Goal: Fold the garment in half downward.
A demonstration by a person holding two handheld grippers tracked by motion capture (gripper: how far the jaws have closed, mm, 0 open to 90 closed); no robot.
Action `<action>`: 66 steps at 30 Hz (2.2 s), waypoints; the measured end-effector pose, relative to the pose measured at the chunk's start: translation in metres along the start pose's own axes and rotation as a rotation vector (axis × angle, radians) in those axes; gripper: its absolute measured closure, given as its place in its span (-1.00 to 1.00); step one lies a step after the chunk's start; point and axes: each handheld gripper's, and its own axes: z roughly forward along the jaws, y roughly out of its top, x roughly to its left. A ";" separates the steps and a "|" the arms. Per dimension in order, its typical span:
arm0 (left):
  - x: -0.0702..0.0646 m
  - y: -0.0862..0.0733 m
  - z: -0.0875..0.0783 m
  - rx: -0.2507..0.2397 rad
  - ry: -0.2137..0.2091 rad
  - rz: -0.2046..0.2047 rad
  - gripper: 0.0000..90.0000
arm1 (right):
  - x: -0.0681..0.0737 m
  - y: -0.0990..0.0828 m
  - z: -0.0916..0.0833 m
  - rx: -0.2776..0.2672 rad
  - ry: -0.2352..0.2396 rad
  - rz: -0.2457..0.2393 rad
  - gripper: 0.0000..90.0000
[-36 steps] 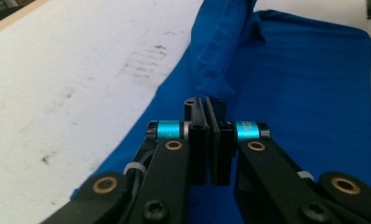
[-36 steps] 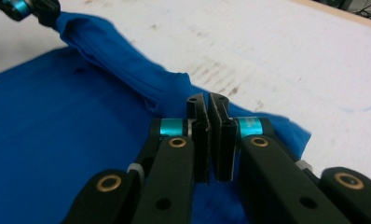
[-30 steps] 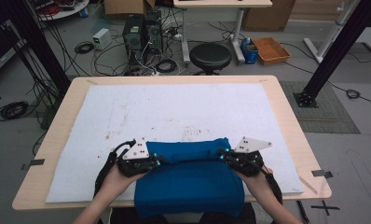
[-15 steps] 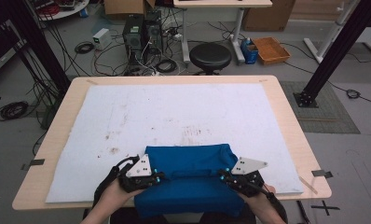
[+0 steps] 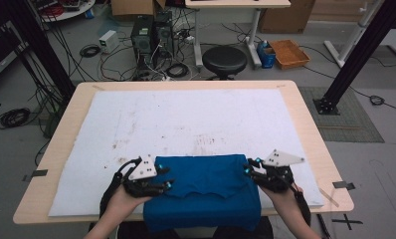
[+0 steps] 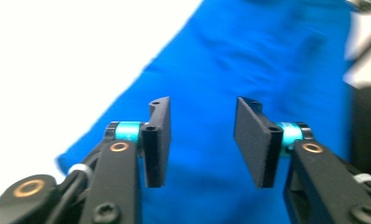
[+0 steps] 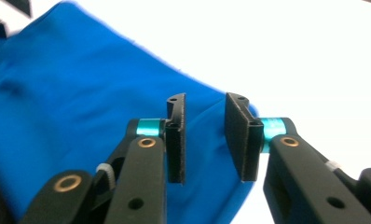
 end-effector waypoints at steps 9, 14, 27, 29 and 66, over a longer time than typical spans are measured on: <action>0.035 -0.005 0.021 0.069 0.097 -0.132 0.19 | -0.020 -0.003 0.035 0.083 0.023 0.078 0.98; 0.037 -0.012 0.020 0.063 0.112 -0.159 0.19 | -0.027 -0.007 0.028 0.077 0.004 0.095 0.98; 0.059 -0.003 0.000 -0.022 0.155 -0.202 0.01 | -0.040 0.008 0.019 -0.017 -0.046 0.112 0.11; 0.063 0.000 0.000 -0.031 0.155 -0.217 0.00 | -0.045 0.013 0.018 -0.040 -0.049 0.122 0.07; 0.063 -0.022 0.010 0.035 0.081 -0.303 0.00 | -0.051 0.000 0.033 0.001 0.003 0.176 0.02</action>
